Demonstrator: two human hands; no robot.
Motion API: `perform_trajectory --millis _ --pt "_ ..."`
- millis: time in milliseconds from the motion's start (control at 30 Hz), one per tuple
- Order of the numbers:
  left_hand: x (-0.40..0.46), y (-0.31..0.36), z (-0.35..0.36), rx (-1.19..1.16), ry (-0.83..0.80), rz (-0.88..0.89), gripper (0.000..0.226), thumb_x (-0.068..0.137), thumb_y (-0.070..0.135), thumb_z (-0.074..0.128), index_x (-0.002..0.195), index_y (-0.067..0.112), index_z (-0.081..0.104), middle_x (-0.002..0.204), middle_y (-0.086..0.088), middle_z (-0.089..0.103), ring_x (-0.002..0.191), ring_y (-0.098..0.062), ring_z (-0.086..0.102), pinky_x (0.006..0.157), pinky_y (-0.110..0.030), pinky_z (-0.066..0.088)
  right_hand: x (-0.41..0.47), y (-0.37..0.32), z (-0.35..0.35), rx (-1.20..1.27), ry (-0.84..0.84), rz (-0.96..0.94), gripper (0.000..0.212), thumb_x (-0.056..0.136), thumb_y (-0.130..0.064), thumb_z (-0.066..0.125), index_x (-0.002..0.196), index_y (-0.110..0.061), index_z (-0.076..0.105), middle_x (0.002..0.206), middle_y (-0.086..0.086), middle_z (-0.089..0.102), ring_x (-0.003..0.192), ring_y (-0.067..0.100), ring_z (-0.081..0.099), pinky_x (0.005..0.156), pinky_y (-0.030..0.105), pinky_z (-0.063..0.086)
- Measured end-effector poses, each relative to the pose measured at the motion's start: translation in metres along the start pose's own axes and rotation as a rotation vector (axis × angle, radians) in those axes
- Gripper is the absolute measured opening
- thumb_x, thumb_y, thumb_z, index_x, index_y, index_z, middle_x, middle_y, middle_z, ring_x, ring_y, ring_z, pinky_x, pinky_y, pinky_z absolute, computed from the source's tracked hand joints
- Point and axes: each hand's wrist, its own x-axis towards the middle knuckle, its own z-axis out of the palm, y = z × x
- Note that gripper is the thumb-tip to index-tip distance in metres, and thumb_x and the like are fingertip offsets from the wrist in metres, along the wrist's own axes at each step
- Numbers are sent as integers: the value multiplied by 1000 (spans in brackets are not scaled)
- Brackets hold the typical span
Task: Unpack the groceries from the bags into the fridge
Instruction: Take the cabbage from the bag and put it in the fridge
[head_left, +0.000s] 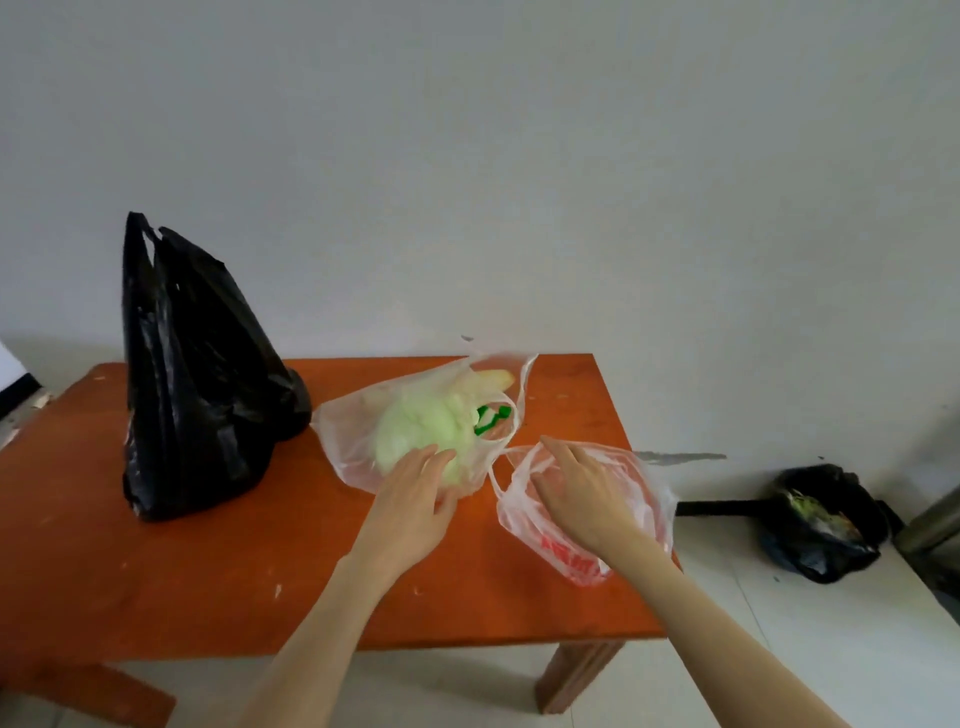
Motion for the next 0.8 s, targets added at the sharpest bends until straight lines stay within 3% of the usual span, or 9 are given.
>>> perform_trajectory --millis 133,300,400,467,567,633,733,800 --pt "61 -31 5 -2 -98 -28 47 97 30 40 142 23 30 149 0 30 137 -16 28 110 -31 28 58 -6 26 95 -25 138 51 97 -39 41 143 -20 30 148 5 35 135 23 35 106 37 33" --pt "122 -49 15 -179 -45 -139 41 94 28 46 133 20 40 134 -5 43 123 -18 40 101 -31 36 111 5 49 222 12 278 52 97 -36 42 143 -15 31 148 7 36 135 22 35 107 36 32" --pt "148 -54 23 -239 -5 -229 48 89 40 50 131 17 44 132 -8 47 122 -23 41 103 -38 37 140 10 59 367 -16 391 65 96 -43 41 148 -14 16 154 6 24 140 23 25 111 40 27" --pt "167 -53 24 -262 23 -317 60 86 53 49 132 15 43 132 -12 46 122 -27 42 102 -42 37 156 10 63 440 -64 413 61 97 -42 38 148 -14 17 153 5 27 139 24 29 109 39 29" --pt "196 -41 23 -236 -55 -448 78 82 66 43 138 13 34 138 -16 35 129 -32 33 103 -44 33 165 4 72 422 -146 266 44 101 -28 34 143 -19 31 142 7 46 126 26 47 102 36 40" --pt "209 -35 28 -147 -106 -498 82 80 65 47 138 10 30 138 -16 32 130 -33 30 101 -45 33 160 -1 81 351 -225 105 40 100 -16 36 140 -17 39 142 5 46 128 21 46 105 29 37" --pt "218 -41 37 -36 -154 -511 62 81 38 61 128 6 36 130 -16 35 123 -34 34 95 -41 37 155 6 90 236 -270 -154 36 97 -8 40 130 -11 53 136 3 53 124 15 48 105 18 32" --pt "216 -52 39 -75 -140 -500 49 80 20 61 123 6 41 126 -16 43 117 -31 43 91 -37 40 158 14 89 249 -256 -182 32 96 -9 43 123 -12 60 128 1 58 114 14 55 99 19 39"
